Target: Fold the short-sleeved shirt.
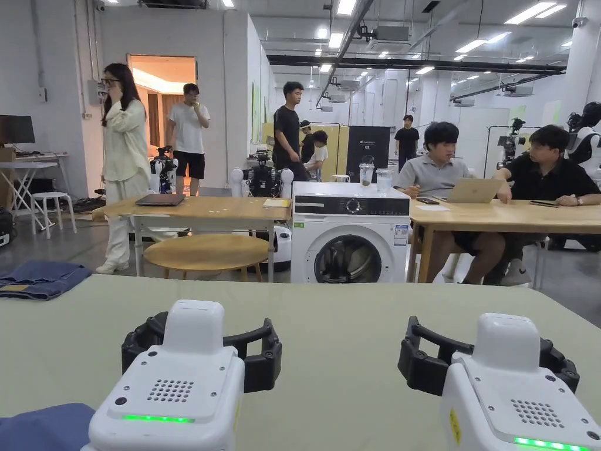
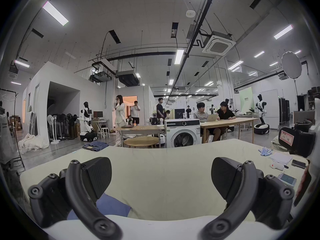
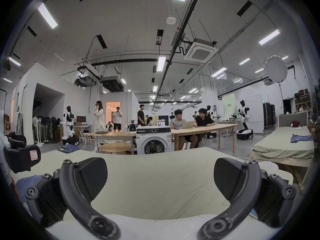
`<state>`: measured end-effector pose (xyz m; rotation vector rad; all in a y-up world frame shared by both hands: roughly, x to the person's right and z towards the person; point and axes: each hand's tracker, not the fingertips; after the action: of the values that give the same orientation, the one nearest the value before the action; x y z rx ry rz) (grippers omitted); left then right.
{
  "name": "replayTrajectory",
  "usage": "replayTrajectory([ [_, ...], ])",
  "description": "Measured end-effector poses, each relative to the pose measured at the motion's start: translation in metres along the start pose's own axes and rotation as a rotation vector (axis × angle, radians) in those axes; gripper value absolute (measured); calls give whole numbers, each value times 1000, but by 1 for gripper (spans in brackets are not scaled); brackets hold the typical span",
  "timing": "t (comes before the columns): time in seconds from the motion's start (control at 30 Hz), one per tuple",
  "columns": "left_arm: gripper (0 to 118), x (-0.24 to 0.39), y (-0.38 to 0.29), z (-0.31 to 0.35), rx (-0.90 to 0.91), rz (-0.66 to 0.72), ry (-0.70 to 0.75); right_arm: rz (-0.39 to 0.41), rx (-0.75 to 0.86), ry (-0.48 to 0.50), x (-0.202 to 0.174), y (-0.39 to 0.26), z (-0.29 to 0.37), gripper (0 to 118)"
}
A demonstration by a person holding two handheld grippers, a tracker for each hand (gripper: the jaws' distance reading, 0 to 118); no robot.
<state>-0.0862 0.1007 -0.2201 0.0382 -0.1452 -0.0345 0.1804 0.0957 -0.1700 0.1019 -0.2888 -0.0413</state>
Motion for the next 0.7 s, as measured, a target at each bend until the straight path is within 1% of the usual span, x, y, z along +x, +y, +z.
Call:
replayTrajectory([
  [0.33,114,2,-2,0,-2,-7,-10,-1,-6,2,1,-3,1,118],
  [0.37,112,2,-1,1,-3,-5,-14,-1,-7,2,1,-3,1,118],
  [0.4,98,2,-1,1,-5,-1,-22,-9,-10,14,2,-3,1,117],
  [0.43,68,1,-1,2,-4,6,-38,-19,-11,35,3,-3,3,106],
  [0.47,25,0,-1,4,0,10,-52,-28,-5,54,4,-3,5,87],
  [0.5,0,0,-1,3,-7,10,-43,-27,0,62,3,-3,7,54],
  [0.53,0,1,-1,0,-31,0,9,-16,-6,58,1,-3,6,19],
  [0.57,0,0,0,1,-2,24,27,4,-10,52,-2,-3,5,0],
  [0.6,0,-6,-1,1,-28,34,-17,37,-18,12,-5,-3,4,0],
  [0.63,0,-10,-1,2,-36,48,-42,24,-6,23,-10,-12,5,0],
  [0.67,0,-12,-1,3,-33,40,-27,6,-5,80,-9,-17,4,0],
  [0.7,0,-13,-1,4,-31,22,-11,-5,-23,107,-11,-21,3,0],
])
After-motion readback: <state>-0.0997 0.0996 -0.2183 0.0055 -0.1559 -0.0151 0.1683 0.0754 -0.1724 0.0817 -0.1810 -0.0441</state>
